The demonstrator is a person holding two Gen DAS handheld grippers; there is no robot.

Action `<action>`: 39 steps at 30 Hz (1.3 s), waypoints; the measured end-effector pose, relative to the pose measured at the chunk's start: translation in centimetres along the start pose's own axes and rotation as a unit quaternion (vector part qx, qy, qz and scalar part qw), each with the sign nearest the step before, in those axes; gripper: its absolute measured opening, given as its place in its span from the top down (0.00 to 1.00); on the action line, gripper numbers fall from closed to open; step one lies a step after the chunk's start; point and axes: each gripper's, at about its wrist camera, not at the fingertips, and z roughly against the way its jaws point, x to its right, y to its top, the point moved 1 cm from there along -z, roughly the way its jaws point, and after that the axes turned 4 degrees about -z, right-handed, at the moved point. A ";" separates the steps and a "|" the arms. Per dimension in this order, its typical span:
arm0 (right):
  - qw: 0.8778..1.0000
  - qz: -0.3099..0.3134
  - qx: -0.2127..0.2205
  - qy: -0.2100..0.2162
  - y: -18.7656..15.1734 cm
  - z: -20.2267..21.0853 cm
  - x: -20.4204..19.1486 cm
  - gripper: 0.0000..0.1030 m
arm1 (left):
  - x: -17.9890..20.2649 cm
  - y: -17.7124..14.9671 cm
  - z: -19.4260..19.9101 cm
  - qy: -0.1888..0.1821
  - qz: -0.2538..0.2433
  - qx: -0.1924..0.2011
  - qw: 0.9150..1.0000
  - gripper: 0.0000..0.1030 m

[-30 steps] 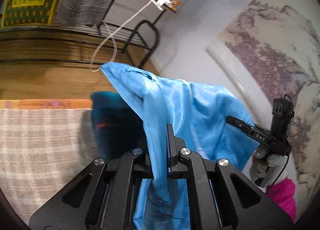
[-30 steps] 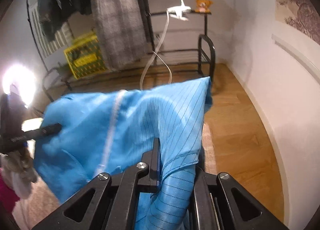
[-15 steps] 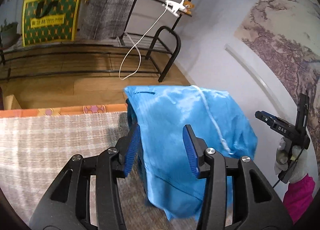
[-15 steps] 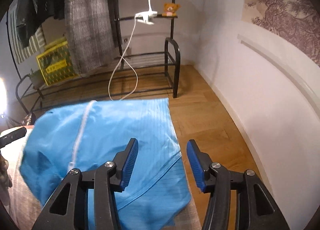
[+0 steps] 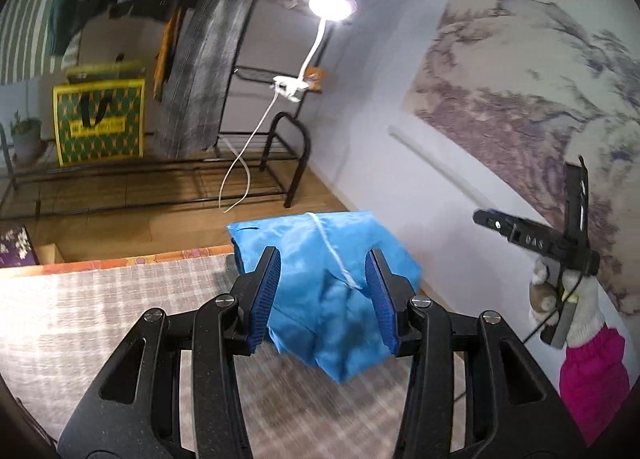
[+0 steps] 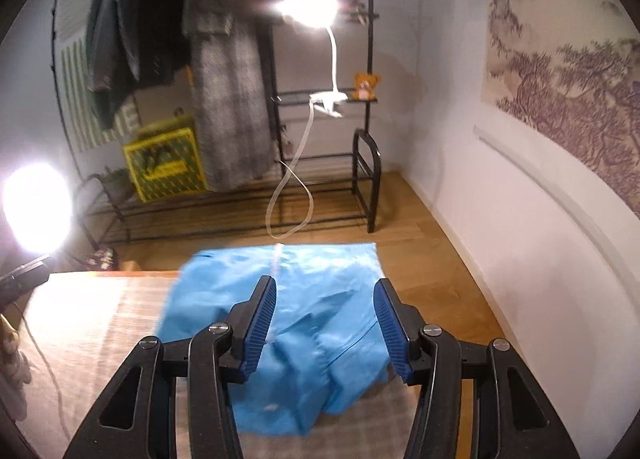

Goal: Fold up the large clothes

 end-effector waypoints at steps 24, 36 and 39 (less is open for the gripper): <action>0.996 0.003 0.083 0.015 -8.1 28.1 -8.6 0.45 | 6.0 -5.7 36.5 -0.051 -0.063 0.077 0.994 0.45; 0.997 0.022 0.076 -0.021 -12.2 29.7 -13.0 0.22 | 5.3 -10.4 39.0 -0.016 -0.068 0.058 0.996 0.25; 0.996 0.020 0.082 -0.035 -13.4 29.5 -14.2 0.08 | 5.2 -12.2 38.1 0.001 -0.074 0.051 0.996 0.24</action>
